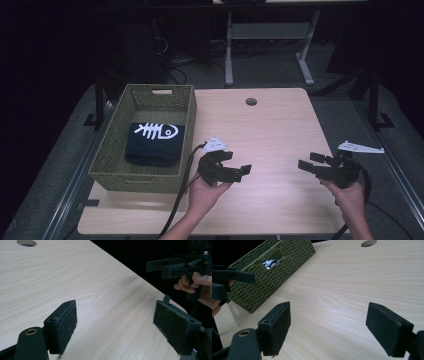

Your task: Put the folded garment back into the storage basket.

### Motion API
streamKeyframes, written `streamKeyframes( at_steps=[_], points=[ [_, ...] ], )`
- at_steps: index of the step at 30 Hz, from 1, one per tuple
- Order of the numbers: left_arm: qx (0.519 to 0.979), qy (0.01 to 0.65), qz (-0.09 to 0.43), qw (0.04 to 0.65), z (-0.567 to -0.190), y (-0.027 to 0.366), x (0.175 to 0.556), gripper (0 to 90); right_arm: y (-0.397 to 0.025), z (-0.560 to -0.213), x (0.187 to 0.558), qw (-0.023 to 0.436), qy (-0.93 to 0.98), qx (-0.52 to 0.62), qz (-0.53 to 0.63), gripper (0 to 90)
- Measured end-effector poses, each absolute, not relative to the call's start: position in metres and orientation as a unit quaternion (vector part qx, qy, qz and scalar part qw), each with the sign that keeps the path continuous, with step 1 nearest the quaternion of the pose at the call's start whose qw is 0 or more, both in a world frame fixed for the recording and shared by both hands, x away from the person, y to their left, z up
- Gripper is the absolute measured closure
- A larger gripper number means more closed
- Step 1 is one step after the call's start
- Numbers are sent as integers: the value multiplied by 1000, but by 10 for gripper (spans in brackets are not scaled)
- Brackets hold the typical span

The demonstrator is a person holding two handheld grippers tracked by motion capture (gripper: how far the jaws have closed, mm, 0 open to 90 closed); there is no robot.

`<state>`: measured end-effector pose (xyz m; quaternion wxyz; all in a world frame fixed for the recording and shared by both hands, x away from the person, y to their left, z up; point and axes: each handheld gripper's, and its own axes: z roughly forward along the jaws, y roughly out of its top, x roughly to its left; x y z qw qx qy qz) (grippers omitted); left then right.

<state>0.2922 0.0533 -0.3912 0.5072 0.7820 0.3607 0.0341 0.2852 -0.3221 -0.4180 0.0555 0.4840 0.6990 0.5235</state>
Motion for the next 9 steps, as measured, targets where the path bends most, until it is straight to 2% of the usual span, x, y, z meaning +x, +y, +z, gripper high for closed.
streamKeyframes(
  at_steps=[9],
  points=[
    [788, 343, 45, 509, -414, 54, 270, 189, -323, -434, 266, 66, 717, 478, 503, 187]
  ],
)
